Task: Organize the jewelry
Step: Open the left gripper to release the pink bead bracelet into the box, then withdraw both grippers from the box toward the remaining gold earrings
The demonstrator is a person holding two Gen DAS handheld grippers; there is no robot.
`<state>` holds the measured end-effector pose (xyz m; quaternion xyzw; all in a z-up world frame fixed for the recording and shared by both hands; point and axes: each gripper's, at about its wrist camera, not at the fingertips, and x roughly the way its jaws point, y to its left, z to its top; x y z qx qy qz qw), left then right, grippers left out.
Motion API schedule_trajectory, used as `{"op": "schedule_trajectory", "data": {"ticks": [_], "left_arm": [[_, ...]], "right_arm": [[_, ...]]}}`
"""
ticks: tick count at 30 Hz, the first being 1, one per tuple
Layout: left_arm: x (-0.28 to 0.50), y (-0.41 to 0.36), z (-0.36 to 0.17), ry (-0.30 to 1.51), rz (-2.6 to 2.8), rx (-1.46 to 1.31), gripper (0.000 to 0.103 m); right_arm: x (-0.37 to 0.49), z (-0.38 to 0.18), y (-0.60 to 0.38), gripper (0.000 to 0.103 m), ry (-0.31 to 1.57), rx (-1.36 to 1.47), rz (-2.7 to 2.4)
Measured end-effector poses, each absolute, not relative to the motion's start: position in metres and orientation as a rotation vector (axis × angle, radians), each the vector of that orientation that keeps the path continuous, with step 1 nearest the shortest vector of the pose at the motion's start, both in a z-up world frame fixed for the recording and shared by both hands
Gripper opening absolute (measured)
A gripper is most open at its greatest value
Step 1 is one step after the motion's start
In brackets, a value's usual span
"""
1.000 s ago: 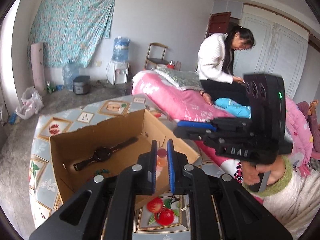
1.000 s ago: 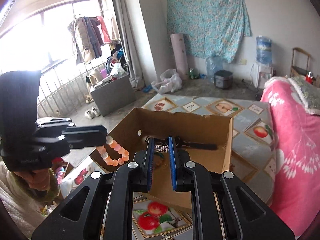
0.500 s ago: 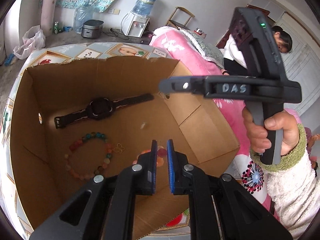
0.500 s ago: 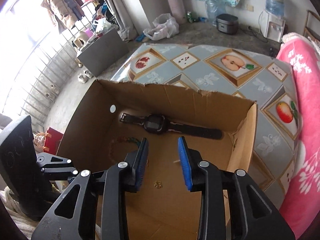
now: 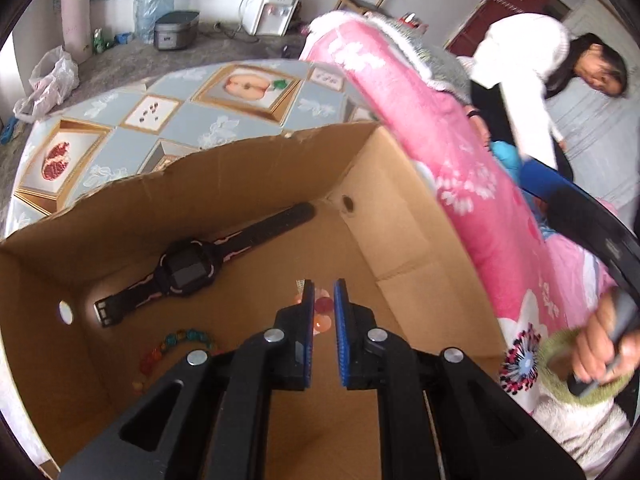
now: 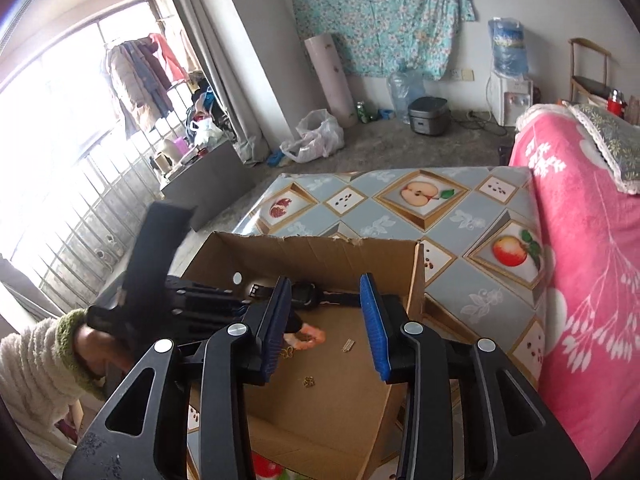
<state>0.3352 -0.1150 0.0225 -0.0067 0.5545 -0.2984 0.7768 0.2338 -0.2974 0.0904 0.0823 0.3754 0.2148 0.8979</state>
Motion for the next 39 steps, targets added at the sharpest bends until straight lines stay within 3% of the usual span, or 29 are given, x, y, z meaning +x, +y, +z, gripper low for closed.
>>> {"op": "schedule_trajectory", "data": {"ticks": [6,7,11,18,22,26,33,39], "left_arm": [[0.377,-0.122,-0.037,1.405,-0.515,0.069,0.015],[0.377,-0.122,-0.036,1.379,-0.493,0.109,0.017],[0.368,-0.114,-0.015,1.293,-0.501,0.134,0.039],[0.328,-0.087,0.057,1.099,-0.515,0.113,0.054],[0.27,-0.062,0.11,0.899,-0.549,0.103,0.069],[0.204,-0.048,0.127,0.772,-0.611,0.128,0.084],[0.114,-0.033,0.088,0.787,-0.661,0.15,0.09],[0.084,-0.043,0.013,0.862,-0.563,0.256,0.093]], "right_arm": [[0.228,0.083,-0.295,0.04,0.779,0.165,0.456],[0.227,0.083,-0.296,0.04,0.777,0.164,0.453],[0.218,0.086,-0.299,0.041,0.765,0.155,0.434],[0.188,0.099,-0.298,0.049,0.718,0.154,0.417],[0.154,0.103,-0.295,0.052,0.673,0.138,0.395],[0.116,0.086,-0.291,0.053,0.681,0.137,0.365],[0.072,0.026,-0.291,0.053,0.814,0.192,0.288],[0.053,-0.027,-0.291,0.053,0.954,0.234,0.233]]}}
